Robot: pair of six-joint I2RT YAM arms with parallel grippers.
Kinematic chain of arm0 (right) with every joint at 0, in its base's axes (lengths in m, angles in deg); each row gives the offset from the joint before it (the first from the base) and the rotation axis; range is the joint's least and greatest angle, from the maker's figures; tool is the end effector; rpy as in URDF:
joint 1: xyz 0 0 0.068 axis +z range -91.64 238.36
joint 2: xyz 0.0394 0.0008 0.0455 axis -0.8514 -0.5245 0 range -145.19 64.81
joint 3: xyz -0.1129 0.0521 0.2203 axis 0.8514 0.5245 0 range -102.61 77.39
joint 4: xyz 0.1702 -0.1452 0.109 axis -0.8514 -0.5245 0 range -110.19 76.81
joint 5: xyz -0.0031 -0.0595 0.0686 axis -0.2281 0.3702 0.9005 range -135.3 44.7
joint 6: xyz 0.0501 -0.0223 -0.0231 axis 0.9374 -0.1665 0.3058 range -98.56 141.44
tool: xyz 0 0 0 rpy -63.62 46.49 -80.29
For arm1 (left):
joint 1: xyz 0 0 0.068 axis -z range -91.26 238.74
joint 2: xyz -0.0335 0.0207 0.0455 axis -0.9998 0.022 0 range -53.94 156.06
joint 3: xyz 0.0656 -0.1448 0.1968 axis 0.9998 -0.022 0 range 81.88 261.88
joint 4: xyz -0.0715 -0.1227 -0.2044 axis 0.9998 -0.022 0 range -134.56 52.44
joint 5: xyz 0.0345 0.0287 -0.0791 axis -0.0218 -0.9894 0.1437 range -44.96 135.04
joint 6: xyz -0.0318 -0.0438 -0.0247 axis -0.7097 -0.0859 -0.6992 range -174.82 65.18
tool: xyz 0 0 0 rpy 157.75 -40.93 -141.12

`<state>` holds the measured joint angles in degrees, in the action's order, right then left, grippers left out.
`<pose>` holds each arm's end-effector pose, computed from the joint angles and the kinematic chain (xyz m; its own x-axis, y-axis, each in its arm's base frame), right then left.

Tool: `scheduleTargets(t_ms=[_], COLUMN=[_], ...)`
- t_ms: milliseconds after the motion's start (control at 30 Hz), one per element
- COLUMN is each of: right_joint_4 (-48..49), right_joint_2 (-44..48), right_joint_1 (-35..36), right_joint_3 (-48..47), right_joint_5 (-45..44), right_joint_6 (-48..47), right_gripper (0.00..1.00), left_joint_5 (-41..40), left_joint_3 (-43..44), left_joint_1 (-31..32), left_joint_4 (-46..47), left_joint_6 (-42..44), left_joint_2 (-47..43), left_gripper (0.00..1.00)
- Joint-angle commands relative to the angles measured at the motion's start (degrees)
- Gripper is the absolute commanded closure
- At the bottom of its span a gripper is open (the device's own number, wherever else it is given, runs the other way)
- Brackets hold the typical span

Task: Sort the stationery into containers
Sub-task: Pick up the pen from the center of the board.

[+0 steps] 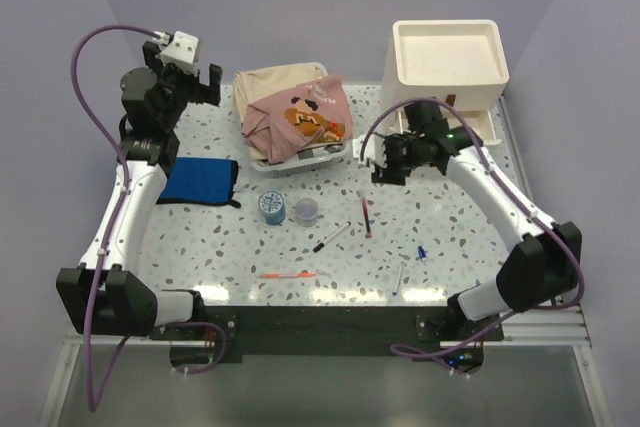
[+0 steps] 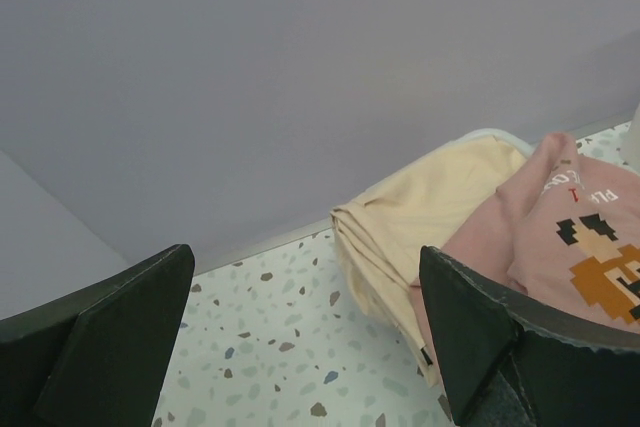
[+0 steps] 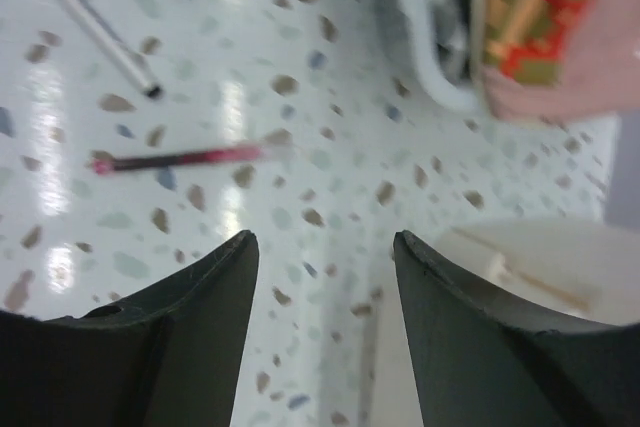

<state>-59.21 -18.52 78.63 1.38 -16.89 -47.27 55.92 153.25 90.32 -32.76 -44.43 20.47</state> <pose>0.2706 0.1220 0.2952 0.2589 -0.7780 -0.5725 -0.9085 0.0051 -0.4178 0.3054 -0.0166 0.3992 0.0691 0.1753 -0.9821 0.2065 0.9606 0.1860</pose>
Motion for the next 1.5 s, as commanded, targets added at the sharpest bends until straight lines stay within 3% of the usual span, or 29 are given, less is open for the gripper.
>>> scheduleTargets(t_ms=[0,200,500,833,1100,1200,1267,1467], right_joint_4=[-4.5,-7.7,-7.8,-2.2,5.2,2.3,0.7,-2.3], right_joint_2=[-9.6,-21.5,-26.4,-29.7,-29.7,-30.3,-30.7,-25.8], right_joint_1=[7.3,15.6,20.3,23.0,26.2,26.3,26.3,24.0], right_joint_3=[2.0,-3.6,-4.5,-1.7,6.7,5.7,5.5,2.0], right_joint_5=[8.2,6.3,1.6,-1.1,-10.5,-10.6,-10.7,-11.4], right_joint_6=[-4.1,-7.4,-15.2,-12.7,-14.4,-14.3,-14.4,-9.0], right_gripper=[0.43,0.54,0.54,0.59,0.76,0.86,1.0,1.0], left_joint_5=[-0.4,-1.2,-2.3,-3.6,-3.7,-3.6,-3.5,-3.2], left_joint_3=[-2.9,-4.5,-7.1,-6.3,-6.3,-6.3,-6.5,-5.9], left_joint_1=[0.1,0.1,0.1,0.0,0.0,0.0,0.0,0.0], left_joint_4=[-0.1,-1.4,-2.9,-4.7,-4.6,-4.4,-4.0,-2.0], left_joint_6=[3.7,4.0,3.9,3.7,3.5,3.3,3.1,2.8], left_joint_2=[-3.7,-5.3,-8.4,-9.8,-9.3,-8.9,-8.6,-7.9], left_gripper=[0.0,0.0,0.0,0.0,0.0,0.0,0.0,0.0])
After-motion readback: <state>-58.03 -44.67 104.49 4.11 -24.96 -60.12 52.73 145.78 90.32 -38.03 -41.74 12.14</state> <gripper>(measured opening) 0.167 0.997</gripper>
